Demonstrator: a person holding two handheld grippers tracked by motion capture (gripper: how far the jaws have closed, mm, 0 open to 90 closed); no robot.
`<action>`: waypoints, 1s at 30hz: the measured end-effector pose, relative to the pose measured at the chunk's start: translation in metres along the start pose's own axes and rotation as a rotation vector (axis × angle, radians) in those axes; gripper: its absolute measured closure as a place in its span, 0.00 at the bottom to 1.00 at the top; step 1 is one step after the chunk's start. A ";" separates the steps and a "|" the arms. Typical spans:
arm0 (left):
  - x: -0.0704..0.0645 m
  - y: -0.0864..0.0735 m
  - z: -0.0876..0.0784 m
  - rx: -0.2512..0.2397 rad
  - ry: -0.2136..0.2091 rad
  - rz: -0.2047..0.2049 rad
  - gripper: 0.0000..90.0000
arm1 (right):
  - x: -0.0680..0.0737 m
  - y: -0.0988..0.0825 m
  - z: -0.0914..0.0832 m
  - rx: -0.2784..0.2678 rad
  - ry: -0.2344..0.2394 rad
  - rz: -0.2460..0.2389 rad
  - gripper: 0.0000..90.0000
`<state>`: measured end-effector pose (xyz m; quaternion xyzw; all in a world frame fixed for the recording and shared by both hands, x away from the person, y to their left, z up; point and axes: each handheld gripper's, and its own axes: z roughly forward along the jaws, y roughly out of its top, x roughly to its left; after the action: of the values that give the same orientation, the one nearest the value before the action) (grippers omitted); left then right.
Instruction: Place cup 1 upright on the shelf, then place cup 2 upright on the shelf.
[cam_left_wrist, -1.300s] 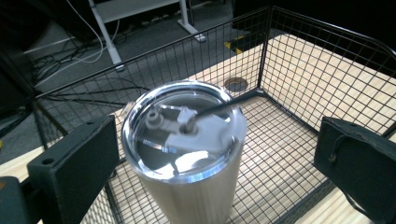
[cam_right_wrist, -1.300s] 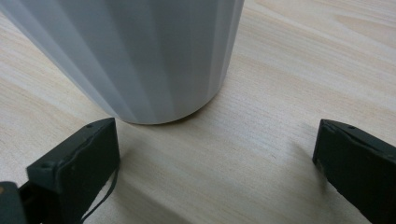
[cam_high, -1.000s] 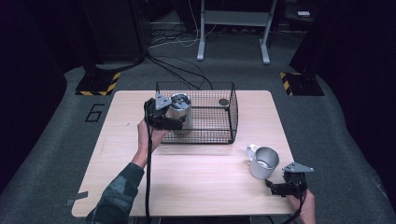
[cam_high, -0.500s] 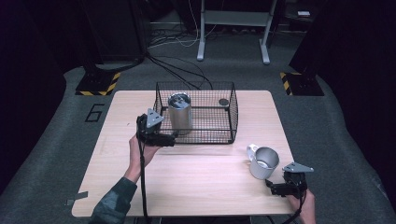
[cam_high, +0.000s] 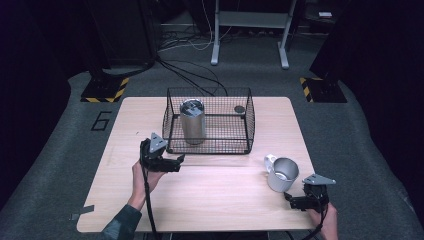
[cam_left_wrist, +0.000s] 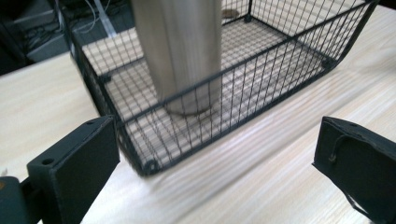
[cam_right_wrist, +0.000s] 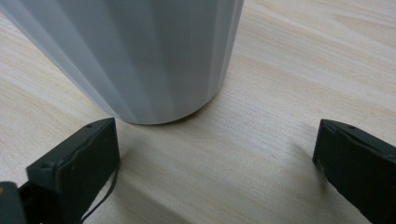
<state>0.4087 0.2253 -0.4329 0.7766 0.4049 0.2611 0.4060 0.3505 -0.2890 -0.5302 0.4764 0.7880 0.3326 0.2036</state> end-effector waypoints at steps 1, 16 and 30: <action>0.001 -0.008 0.001 0.017 0.000 -0.016 0.00 | 0.000 0.000 0.000 0.000 0.000 0.000 0.00; 0.007 -0.088 0.011 0.203 0.062 -0.084 0.00 | 0.000 0.000 0.000 0.000 0.002 -0.003 0.00; 0.006 -0.106 0.018 0.201 0.047 -0.122 0.00 | -0.005 0.004 -0.001 0.037 0.008 -0.009 0.00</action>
<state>0.3811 0.2589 -0.5316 0.7808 0.4850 0.2124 0.3316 0.3550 -0.2924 -0.5263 0.4750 0.7970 0.3190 0.1932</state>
